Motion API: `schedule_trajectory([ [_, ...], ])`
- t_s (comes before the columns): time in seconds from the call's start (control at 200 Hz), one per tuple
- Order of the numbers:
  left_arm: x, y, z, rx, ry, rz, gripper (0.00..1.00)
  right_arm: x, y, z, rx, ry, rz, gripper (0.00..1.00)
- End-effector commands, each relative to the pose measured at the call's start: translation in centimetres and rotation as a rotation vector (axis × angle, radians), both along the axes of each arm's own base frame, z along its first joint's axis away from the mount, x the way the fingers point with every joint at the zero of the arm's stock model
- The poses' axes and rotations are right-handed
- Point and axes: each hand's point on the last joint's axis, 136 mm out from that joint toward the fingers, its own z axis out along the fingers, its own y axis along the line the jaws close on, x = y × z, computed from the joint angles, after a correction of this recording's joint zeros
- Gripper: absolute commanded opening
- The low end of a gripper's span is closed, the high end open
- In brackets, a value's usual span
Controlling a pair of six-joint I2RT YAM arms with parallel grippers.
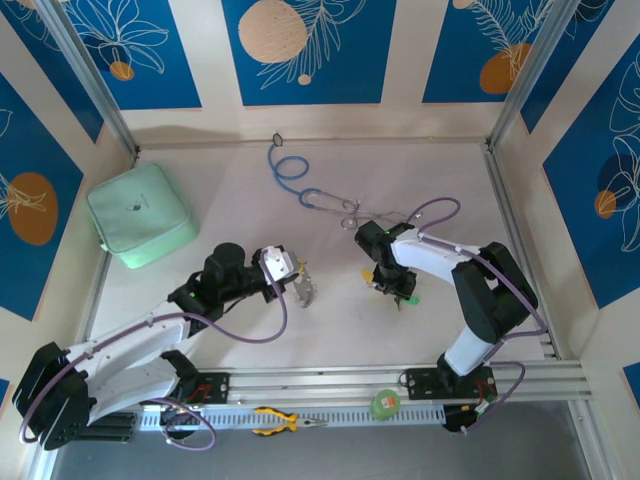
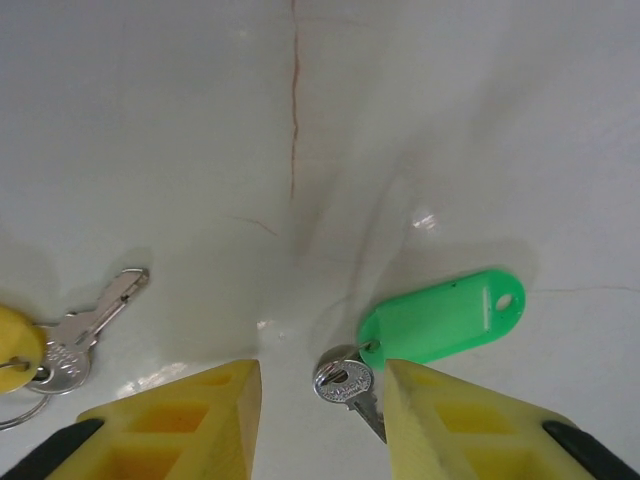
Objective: Put the keys on the keyring
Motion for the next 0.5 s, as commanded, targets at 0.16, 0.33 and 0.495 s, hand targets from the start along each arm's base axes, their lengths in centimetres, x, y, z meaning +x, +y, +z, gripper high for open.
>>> schedule_trajectory([
  [0.16, -0.7, -0.4, 0.7, -0.016, -0.033, -0.045, 0.00, 0.1, -0.4, 0.0, -0.063, 0.004, -0.006, 0.24],
  [0.33, -0.7, -0.4, 0.8, -0.014, -0.040, -0.044, 0.00, 0.2, -0.6, 0.7, -0.091, -0.011, 0.018, 0.15],
  [0.495, -0.8, -0.3, 0.7, -0.009, -0.043, -0.044, 0.00, 0.4, -0.4, 2.0, -0.075, -0.050, 0.061, 0.03],
])
